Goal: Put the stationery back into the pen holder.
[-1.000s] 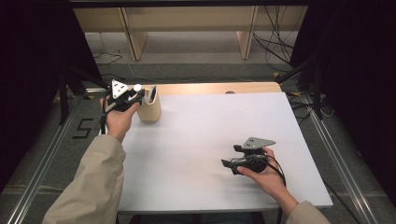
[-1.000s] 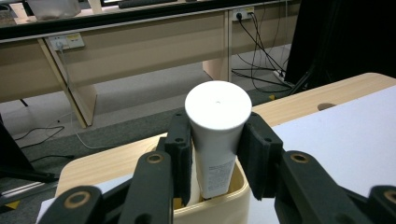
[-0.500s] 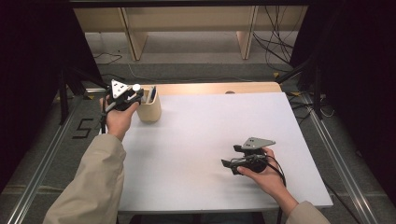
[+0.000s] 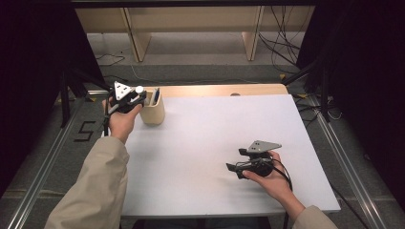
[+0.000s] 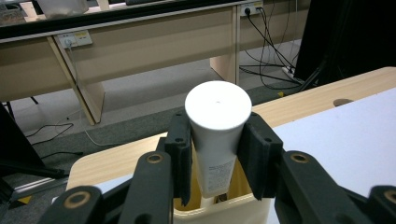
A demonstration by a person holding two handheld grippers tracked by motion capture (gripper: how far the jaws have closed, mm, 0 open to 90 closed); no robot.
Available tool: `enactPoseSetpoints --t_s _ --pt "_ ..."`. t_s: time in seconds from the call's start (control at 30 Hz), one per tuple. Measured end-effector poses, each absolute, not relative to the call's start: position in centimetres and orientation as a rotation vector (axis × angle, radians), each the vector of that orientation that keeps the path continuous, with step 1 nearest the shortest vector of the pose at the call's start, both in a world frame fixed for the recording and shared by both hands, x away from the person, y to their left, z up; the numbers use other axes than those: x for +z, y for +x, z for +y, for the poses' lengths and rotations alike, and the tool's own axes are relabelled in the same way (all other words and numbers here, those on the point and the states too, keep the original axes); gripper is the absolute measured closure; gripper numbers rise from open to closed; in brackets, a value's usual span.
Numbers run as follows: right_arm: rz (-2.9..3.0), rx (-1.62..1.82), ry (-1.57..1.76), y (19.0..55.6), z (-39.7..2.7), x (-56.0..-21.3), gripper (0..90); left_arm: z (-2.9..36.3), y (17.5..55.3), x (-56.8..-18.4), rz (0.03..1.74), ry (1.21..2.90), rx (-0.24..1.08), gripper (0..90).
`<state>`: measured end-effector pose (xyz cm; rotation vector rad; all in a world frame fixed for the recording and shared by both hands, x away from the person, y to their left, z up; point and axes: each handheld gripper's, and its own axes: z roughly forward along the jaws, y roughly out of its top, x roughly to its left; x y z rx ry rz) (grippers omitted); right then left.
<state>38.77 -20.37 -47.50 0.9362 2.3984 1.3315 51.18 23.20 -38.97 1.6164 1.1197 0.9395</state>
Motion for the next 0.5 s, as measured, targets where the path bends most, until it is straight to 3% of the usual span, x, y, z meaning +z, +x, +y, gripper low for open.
enactPoseSetpoints --t_s 0.5 --pt "2.404 1.331 0.929 38.76 -20.34 -47.55 21.6 23.26 51.54 -39.66 1.133 1.63 0.939 66.7"
